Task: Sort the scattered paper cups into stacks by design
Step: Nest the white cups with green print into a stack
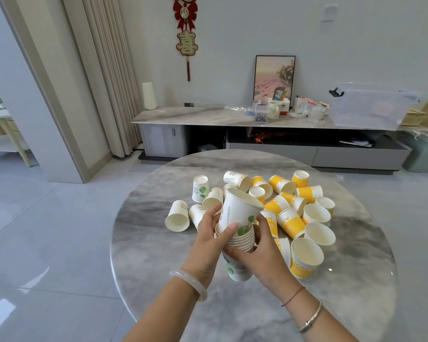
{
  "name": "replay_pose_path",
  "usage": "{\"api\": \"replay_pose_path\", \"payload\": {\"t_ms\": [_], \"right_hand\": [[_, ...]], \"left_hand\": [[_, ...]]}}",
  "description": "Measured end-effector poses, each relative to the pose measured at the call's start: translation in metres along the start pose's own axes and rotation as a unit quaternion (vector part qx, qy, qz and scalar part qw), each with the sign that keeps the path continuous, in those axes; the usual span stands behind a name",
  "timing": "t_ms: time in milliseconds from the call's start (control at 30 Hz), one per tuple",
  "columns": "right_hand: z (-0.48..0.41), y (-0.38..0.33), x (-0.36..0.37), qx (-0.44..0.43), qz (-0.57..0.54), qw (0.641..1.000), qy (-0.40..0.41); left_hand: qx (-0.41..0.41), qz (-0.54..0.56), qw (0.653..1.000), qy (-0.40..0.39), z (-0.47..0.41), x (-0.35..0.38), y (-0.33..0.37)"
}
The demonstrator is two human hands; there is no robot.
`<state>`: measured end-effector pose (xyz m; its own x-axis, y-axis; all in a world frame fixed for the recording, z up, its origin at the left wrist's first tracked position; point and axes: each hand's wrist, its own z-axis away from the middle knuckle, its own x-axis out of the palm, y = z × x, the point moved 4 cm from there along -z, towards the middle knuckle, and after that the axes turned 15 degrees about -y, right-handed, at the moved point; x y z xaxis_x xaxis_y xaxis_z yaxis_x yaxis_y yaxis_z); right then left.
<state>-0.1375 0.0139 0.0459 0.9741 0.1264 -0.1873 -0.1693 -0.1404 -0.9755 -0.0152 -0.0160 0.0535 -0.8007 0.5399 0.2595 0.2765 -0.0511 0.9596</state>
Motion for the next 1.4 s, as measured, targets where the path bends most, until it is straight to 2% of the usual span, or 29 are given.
{"api": "replay_pose_path", "payload": {"t_ms": [133, 267, 433, 500, 567, 600, 633, 700, 767, 833, 967, 1067, 1167, 1300, 1400], "right_hand": [[0.000, -0.003, -0.001, -0.007, 0.014, 1.000, -0.014], [0.000, -0.004, -0.001, -0.008, 0.021, 0.999, -0.025], [-0.002, 0.001, -0.004, 0.009, -0.005, 1.000, -0.009], [-0.001, 0.000, -0.005, 0.010, 0.002, 1.000, -0.003], [-0.001, 0.000, -0.006, 0.012, 0.006, 1.000, 0.001], [0.000, 0.001, -0.007, 0.015, 0.006, 1.000, 0.000], [-0.001, 0.001, -0.007, 0.014, 0.003, 1.000, -0.002], [-0.002, 0.003, -0.007, 0.017, 0.003, 1.000, -0.003], [0.000, 0.006, -0.009, 0.024, 0.000, 1.000, -0.003], [-0.002, 0.011, -0.013, 0.027, 0.002, 1.000, 0.005], [-0.013, 0.017, -0.019, 0.028, 0.004, 0.999, 0.017], [-0.019, 0.021, -0.019, 0.027, 0.002, 1.000, 0.015], [-0.020, 0.025, -0.017, 0.035, -0.002, 0.999, 0.008], [-0.022, 0.029, -0.010, 0.036, -0.002, 0.999, -0.007], [-0.019, 0.029, -0.003, 0.031, 0.013, 0.999, -0.021]], "left_hand": [[0.000, -0.164, 0.986, -0.011, 0.003, -0.002, 0.012], [0.072, -0.294, 0.952, -0.036, 0.006, -0.003, 0.030], [0.039, -0.328, 0.944, -0.013, 0.006, -0.010, 0.022], [0.040, -0.266, 0.963, -0.017, 0.004, -0.015, 0.020], [0.052, -0.247, 0.967, 0.040, -0.004, -0.042, 0.024], [0.050, -0.294, 0.950, 0.091, -0.009, -0.062, 0.026], [0.033, -0.352, 0.926, 0.133, -0.016, -0.088, 0.029], [-0.051, -0.445, 0.881, 0.154, -0.035, -0.139, 0.025], [-0.144, -0.517, 0.834, 0.125, -0.050, -0.181, 0.013], [-0.198, -0.562, 0.798, 0.088, -0.067, -0.209, 0.000], [-0.222, -0.561, 0.797, 0.039, -0.088, -0.226, -0.021], [-0.220, -0.553, 0.803, 0.040, -0.090, -0.223, -0.042], [-0.162, -0.567, 0.797, 0.128, -0.084, -0.216, -0.047], [-0.104, -0.561, 0.778, 0.262, -0.061, -0.204, -0.020], [-0.079, -0.519, 0.795, 0.305, -0.038, -0.198, 0.015]]}}
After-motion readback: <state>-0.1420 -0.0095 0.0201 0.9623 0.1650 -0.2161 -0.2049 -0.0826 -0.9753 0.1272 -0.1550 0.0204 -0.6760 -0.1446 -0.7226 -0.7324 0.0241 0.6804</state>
